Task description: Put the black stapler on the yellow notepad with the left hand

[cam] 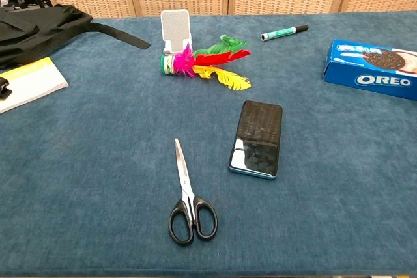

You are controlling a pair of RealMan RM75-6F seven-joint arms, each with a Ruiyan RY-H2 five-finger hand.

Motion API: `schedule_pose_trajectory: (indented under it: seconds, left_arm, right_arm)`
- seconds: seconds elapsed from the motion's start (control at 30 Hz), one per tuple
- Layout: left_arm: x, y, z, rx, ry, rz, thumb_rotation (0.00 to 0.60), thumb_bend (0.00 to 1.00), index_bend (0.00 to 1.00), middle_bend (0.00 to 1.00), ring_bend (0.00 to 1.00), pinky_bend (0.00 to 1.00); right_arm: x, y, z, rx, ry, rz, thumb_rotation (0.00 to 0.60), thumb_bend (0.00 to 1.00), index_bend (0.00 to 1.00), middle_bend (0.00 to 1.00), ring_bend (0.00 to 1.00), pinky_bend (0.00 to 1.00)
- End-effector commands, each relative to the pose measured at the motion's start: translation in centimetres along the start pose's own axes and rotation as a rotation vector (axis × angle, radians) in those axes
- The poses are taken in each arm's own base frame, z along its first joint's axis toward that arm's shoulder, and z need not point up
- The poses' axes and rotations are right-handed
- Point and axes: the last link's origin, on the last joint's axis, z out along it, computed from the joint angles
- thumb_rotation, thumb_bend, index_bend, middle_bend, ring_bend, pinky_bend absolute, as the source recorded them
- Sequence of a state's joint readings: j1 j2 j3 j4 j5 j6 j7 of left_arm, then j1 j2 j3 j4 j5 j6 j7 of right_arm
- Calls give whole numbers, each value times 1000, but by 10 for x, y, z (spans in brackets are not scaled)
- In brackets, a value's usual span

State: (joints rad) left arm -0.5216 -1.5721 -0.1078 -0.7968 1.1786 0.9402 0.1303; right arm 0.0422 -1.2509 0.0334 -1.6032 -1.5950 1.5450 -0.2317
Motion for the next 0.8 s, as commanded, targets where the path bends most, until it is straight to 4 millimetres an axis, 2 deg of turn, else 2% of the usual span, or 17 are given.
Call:
schedule_pose_trajectory:
  seconds: [0.03,0.13,0.3,0.47,0.67,0.8]
  left_arm:
    - [-4,0,-1,0,-12,1,600,611,738,368,311,283]
    - [-7,1,-2,0,-16,-3,600,581,725,348,311,283]
    - [-7,0,-1,-4,-34,-10,600,539,541,252,260,283]
    - [-2,-1,-1,-12,-33,-16,600,495,429,214,222,283]
    - [2,-4,-2,-16,-52,-26,600,325,350,168,179,283]
    - [6,-5,-2,-21,-58,-25,600,238,336,157,168,283]
  right_arm:
    - [0,0,0,1,-1,-1,600,329,67,0,0,0]
    - [-1,0,0,2,-1,-2,600,328,67,0,0,0]
    - [-1,0,0,2,2,0,600,329,67,0,0,0]
    - [-1,-1,0,1,6,-1,600,330,67,0,0,0]
    - [0,-1,1,2,13,2,600,335,67,0,0,0]
    - [0,0,1,2,18,3,600,332,67,0,0,0]
